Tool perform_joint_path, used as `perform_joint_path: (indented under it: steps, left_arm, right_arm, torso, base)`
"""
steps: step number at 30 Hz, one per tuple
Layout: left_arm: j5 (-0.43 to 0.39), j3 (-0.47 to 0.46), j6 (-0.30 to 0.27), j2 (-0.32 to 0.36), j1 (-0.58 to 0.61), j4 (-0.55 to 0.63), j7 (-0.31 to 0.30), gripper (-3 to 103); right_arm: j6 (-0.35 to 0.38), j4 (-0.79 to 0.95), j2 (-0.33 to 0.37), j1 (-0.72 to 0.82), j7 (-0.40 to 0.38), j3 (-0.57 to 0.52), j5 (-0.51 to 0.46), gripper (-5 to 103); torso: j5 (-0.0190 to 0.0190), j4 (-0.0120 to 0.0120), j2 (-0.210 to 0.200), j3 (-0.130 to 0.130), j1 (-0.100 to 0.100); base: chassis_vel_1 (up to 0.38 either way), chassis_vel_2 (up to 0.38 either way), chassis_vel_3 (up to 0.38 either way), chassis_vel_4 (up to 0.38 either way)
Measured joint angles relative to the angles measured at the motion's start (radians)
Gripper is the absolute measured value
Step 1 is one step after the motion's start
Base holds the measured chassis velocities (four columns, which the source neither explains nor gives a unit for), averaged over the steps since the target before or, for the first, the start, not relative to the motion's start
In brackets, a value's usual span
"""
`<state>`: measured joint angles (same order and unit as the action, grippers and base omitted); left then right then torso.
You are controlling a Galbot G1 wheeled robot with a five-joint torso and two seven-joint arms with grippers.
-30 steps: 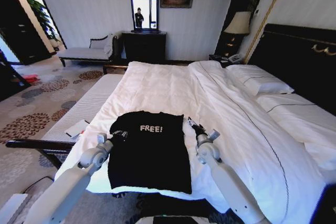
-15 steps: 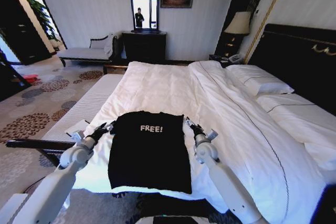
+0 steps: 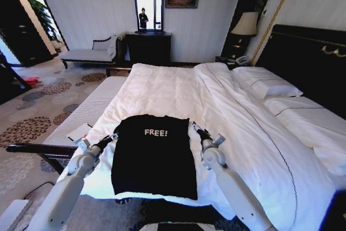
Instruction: Fold the clothes on the bed.
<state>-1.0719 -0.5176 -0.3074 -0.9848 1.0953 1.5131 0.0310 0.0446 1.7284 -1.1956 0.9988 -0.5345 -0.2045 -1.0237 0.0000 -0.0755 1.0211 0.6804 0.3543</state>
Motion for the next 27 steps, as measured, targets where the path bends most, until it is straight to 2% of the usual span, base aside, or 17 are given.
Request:
perform_joint_path:
  steps: [4, 8, 11, 13, 14, 15, 18, 21, 22, 24, 25, 27]
  left_arm:
    - [0.000, 0.000, 0.000, -0.003, 0.000, -0.001, 0.000, 101]
    - [0.000, 0.001, 0.000, -0.006, 0.001, -0.003, 0.000, 94]
    - [0.002, 0.002, -0.001, -0.018, 0.001, -0.005, -0.006, 78]
    - [0.005, 0.003, -0.002, -0.021, 0.001, -0.006, -0.008, 78]
    - [0.011, 0.005, -0.004, -0.026, 0.000, -0.010, -0.011, 72]
    - [0.015, 0.006, -0.004, -0.030, -0.002, -0.014, -0.013, 61]
    - [0.017, 0.006, -0.004, -0.032, -0.004, -0.019, -0.016, 56]
    - [0.017, 0.001, -0.004, -0.032, -0.005, -0.021, -0.017, 40]
    - [0.017, 0.001, -0.004, -0.032, -0.005, -0.021, -0.017, 40]
    - [0.014, -0.006, -0.004, -0.031, -0.006, -0.020, -0.018, 29]
    - [0.013, -0.008, -0.004, -0.031, -0.007, -0.019, -0.018, 29]
    - [0.008, -0.013, -0.001, -0.027, -0.009, -0.017, -0.018, 19]
  right_arm:
    - [0.000, 0.002, -0.001, 0.000, -0.002, 0.000, 0.000, 100]
    - [0.001, 0.002, -0.004, 0.000, -0.003, 0.001, 0.000, 100]
    - [0.001, 0.003, -0.007, 0.001, -0.006, 0.001, 0.000, 100]
    - [0.001, 0.003, -0.007, 0.001, -0.006, 0.001, 0.000, 100]
    - [0.001, 0.003, -0.007, 0.001, -0.008, 0.002, 0.000, 100]
    - [0.002, 0.004, -0.006, 0.001, -0.010, 0.002, 0.000, 100]
    - [0.002, 0.005, -0.003, 0.001, -0.012, 0.002, 0.000, 100]
    - [0.003, 0.006, 0.004, 0.000, -0.014, -0.001, -0.003, 100]
    - [0.003, 0.006, 0.004, 0.000, -0.014, -0.001, -0.003, 100]
    - [0.003, 0.006, 0.004, 0.000, -0.015, -0.001, -0.003, 100]
    - [0.003, 0.006, 0.004, 0.000, -0.015, -0.001, -0.003, 100]
    - [0.003, 0.004, 0.001, -0.001, -0.015, 0.000, -0.003, 100]
  torso:
    - [0.0000, 0.0001, 0.000, 0.000, 0.000]
    - [0.0001, 0.0001, 0.000, 0.000, 0.000]
    - [0.0000, 0.0001, 0.000, 0.000, 0.000]
    - [0.0000, 0.0001, 0.000, 0.000, 0.000]
    - [0.0000, 0.0001, 0.000, 0.000, 0.000]
    - [0.0000, 0.0001, 0.000, 0.000, 0.000]
    - [0.0000, 0.0001, 0.000, 0.000, 0.000]
    - [0.0000, 0.0000, 0.000, 0.000, 0.000]
    - [0.0000, 0.0000, 0.000, 0.000, 0.000]
    - [0.0000, 0.0001, 0.000, 0.000, 0.000]
    - [0.0000, 0.0000, 0.000, 0.000, 0.000]
    - [0.0000, 0.0000, 0.000, 0.000, 0.000]
  base:
    - [0.000, 0.000, 0.000, 0.000]
    - [0.000, 0.000, 0.000, 0.000]
    - [0.000, 0.000, 0.000, 0.000]
    - [0.000, 0.000, 0.000, 0.000]
    - [0.000, 0.000, 0.000, 0.000]
    - [0.000, 0.000, 0.000, 0.000]
    - [0.000, 0.000, 0.000, 0.000]
    - [0.000, 0.000, 0.000, 0.000]
    - [0.000, 0.000, 0.000, 0.000]
    - [0.000, 0.000, 0.000, 0.000]
    - [0.000, 0.000, 0.000, 0.000]
    - [0.000, 0.000, 0.000, 0.000]
